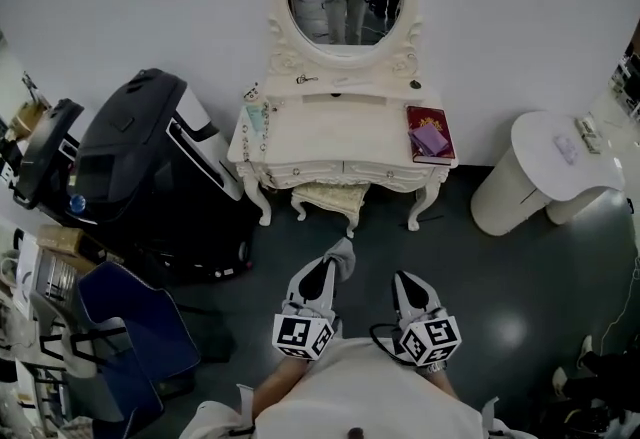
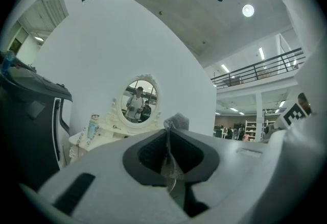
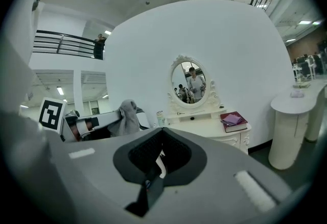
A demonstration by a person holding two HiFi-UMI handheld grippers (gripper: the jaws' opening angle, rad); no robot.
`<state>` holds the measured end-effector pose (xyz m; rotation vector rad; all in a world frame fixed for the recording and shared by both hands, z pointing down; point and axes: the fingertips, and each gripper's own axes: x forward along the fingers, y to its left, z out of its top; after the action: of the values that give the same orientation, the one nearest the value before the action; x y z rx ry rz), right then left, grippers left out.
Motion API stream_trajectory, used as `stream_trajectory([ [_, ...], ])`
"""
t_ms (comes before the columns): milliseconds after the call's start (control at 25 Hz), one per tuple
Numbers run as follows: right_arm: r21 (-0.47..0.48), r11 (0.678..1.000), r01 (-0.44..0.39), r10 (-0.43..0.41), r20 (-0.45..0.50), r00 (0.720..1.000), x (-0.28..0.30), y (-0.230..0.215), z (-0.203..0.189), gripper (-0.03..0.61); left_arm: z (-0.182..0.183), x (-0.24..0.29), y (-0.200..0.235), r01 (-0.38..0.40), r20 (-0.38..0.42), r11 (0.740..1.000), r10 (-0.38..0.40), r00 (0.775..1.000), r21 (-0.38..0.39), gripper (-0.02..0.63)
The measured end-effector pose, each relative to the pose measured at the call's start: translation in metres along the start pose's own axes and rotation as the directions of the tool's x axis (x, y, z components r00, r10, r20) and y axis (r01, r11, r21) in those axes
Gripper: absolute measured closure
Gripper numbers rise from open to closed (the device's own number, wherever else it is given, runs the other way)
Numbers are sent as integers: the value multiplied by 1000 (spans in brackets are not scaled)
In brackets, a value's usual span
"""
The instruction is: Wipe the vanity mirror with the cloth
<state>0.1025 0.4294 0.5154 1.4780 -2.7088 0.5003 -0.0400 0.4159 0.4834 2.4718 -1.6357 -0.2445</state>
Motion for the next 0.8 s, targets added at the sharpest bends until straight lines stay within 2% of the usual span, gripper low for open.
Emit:
stream_trajectory([
  [120, -7, 1000, 27, -27, 18, 999, 45, -18, 24, 571, 21, 49, 23, 46, 18, 999, -47, 999, 16, 592],
  [280, 10, 998, 62, -63, 49, 997, 101, -32, 48, 571, 33, 98, 62, 72, 3, 997, -72, 997, 21, 592],
  [560, 39, 996, 86, -88, 38, 995, 179, -42, 50, 571, 39, 160, 123, 91, -18, 996, -91, 996, 25, 592],
  [800, 59, 991, 121, -123, 32, 992, 216, -58, 58, 571, 38, 193, 145, 121, -49, 992, -120, 992, 21, 592],
])
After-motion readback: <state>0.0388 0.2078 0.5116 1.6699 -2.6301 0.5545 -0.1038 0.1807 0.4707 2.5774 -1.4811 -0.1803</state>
